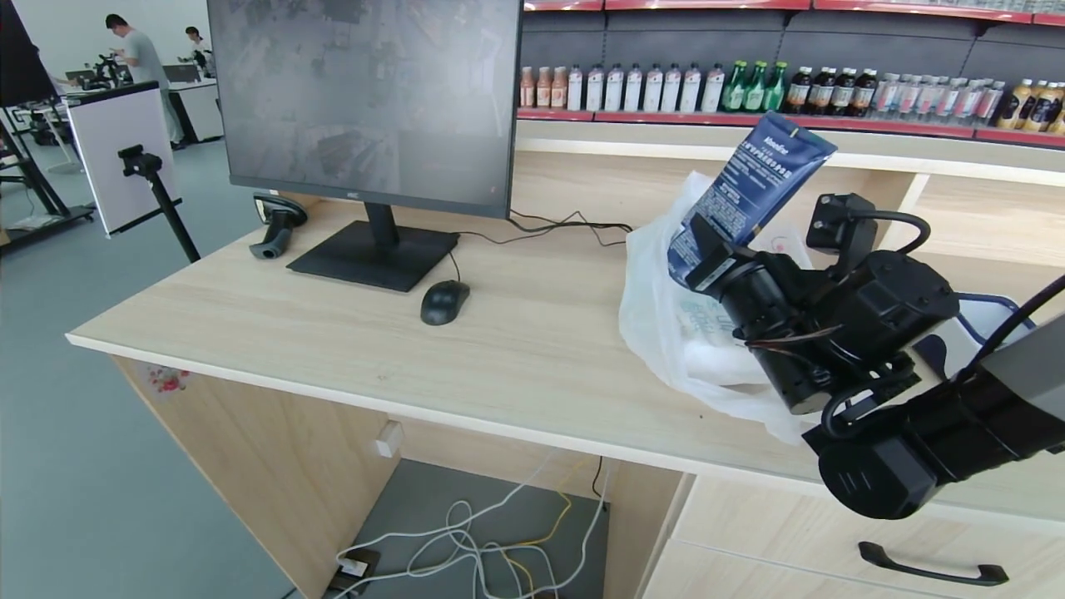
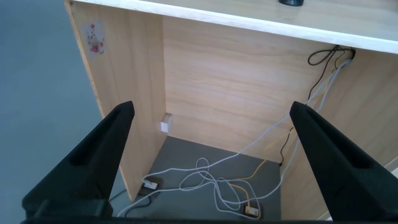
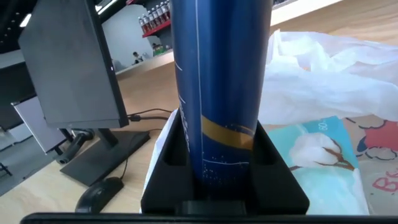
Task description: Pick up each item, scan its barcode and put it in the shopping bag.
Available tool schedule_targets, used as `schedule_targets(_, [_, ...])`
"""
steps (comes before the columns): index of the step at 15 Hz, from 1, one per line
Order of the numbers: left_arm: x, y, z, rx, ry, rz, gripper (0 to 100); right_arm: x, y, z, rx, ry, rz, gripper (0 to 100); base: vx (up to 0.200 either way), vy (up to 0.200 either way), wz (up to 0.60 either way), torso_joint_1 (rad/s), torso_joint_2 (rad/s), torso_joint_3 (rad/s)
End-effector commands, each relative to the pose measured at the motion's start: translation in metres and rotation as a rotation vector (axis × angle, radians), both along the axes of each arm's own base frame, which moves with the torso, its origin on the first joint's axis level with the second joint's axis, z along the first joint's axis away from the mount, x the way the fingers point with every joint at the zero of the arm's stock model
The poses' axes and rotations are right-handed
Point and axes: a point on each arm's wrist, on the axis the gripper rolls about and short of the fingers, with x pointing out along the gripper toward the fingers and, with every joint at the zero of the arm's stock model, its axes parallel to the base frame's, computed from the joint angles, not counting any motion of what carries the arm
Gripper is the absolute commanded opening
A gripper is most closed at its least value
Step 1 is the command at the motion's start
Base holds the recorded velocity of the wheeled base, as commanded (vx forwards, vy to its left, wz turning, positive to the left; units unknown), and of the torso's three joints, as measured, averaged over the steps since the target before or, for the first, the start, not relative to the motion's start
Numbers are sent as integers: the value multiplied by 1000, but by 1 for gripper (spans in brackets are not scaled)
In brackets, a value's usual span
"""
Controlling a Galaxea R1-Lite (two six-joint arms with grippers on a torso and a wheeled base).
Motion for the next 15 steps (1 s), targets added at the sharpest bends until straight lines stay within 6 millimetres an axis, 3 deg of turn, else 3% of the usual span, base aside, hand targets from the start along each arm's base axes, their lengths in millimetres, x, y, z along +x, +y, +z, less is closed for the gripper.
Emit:
schedule_targets(1, [0,0,0,-1,0,0,100,4,6,-12,-14,32,8,0,0,0,0,0,0,0])
schedule_targets(11, [0,0,0,1,0,0,100,1,4,-24,-15,82,-17,0,0,0,0,0,0,0])
schedule_targets(12, [0,0,0,1,0,0,100,1,4,-24,-16,83,-17,100,0,0,0,0,0,0])
schedule_targets(15, [0,0,0,1,0,2,100,1,4,-23,-14,79,-16,100,0,0,0,0,0,0])
